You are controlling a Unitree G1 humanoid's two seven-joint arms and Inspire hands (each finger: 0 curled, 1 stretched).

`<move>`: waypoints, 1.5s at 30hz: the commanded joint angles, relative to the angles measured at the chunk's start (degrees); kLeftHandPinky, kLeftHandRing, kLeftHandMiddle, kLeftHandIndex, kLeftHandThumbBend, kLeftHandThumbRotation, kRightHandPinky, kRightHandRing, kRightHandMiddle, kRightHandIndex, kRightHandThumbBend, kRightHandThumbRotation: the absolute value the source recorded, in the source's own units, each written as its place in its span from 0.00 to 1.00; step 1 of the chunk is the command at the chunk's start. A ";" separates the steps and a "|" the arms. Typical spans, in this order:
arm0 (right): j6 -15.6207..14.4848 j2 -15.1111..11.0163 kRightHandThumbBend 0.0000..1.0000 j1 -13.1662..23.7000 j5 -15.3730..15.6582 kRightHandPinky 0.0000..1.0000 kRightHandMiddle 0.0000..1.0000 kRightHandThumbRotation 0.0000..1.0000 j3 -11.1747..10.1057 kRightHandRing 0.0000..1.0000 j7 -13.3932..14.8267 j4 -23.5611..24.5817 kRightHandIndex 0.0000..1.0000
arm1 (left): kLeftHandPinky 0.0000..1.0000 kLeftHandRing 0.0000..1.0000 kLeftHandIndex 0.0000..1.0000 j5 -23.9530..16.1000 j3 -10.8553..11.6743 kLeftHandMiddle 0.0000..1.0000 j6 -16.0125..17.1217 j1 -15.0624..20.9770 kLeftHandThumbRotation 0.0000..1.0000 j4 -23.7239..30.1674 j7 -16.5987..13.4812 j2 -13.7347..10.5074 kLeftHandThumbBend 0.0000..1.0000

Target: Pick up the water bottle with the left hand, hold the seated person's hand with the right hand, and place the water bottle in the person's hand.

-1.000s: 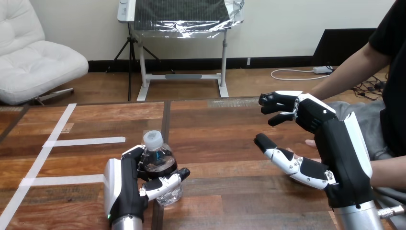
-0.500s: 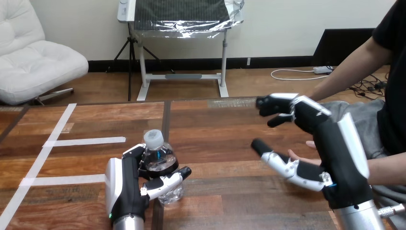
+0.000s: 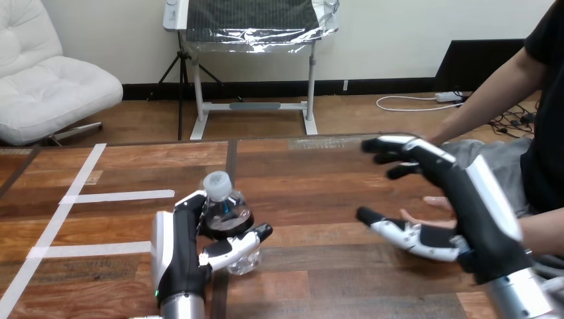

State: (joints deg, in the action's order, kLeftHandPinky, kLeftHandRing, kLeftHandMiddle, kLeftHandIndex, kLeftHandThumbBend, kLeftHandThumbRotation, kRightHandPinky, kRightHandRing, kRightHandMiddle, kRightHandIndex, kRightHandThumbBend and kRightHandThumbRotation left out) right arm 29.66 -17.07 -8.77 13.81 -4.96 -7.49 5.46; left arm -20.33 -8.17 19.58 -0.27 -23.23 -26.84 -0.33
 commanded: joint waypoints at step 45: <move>-16.36 -21.18 0.86 5.52 12.56 0.69 0.80 0.00 -4.10 0.78 -7.26 5.37 0.77 | 0.41 0.43 0.48 1.47 -1.00 0.45 3.78 -1.58 0.00 13.39 5.36 3.27 0.67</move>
State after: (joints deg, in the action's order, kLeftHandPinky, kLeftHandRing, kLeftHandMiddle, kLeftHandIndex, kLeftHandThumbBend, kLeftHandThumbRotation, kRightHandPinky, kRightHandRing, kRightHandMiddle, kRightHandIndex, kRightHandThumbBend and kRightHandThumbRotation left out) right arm 13.71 -35.92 -8.32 25.46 -8.25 -14.89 9.88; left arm -18.69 -9.00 20.41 -4.20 -13.33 -21.35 2.47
